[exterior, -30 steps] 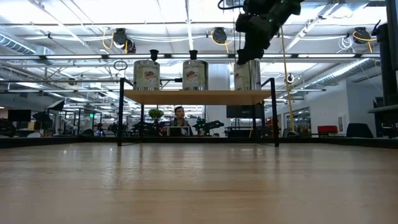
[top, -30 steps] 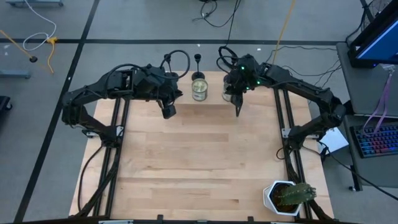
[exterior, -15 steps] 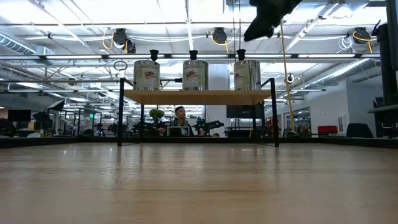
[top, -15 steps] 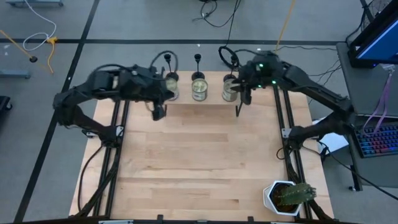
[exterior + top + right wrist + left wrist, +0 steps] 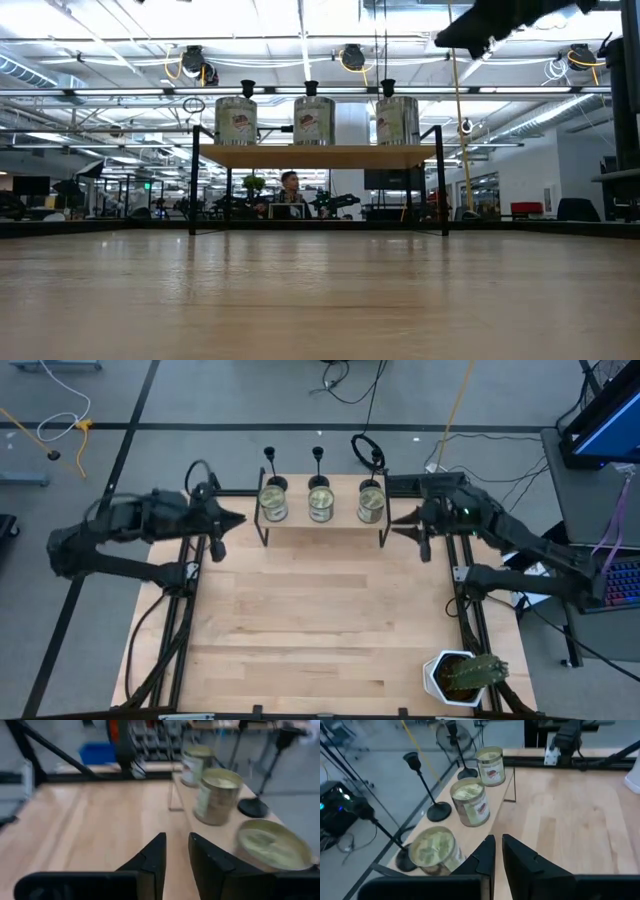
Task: Pick & Place candle stick holders
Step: Return to Home Position
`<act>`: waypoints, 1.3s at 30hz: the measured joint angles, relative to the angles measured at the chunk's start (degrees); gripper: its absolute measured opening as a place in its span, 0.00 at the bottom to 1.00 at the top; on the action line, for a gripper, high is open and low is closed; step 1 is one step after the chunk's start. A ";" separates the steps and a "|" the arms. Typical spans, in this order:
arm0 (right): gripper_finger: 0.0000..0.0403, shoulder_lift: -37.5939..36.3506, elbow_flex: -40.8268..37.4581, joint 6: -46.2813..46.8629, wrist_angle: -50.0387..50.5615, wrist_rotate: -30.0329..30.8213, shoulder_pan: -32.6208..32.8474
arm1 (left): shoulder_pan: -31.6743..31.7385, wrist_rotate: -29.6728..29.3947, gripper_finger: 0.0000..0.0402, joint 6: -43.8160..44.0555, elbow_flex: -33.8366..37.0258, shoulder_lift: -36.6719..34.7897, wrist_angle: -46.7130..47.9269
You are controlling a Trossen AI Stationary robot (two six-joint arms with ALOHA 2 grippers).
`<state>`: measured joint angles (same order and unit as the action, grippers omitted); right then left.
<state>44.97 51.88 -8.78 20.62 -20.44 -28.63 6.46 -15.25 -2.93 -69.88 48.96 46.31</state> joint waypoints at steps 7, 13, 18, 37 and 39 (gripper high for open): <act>0.18 -12.57 -15.67 4.74 -11.96 -0.79 -0.01 | 0.00 -1.31 0.09 0.80 25.01 -17.44 -18.17; 0.18 -19.78 -23.13 5.67 -13.13 -0.84 -0.01 | 0.00 -3.11 0.09 2.19 38.71 -31.63 -27.64; 0.18 -25.19 -28.75 9.05 -16.83 -0.86 -0.01 | 0.00 -2.86 0.09 2.94 46.40 -40.16 -30.58; 0.18 -43.49 -44.30 15.97 -23.36 -0.90 -0.01 | 0.00 0.39 0.09 -3.70 61.77 -48.71 -44.30; 0.18 -44.57 -44.82 16.54 -22.74 -0.90 -0.01 | 0.00 0.39 0.09 -3.52 63.68 -48.69 -45.95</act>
<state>0.40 7.05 7.76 -2.12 -21.34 -28.64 6.46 -14.85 -6.46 -6.20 0.27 0.36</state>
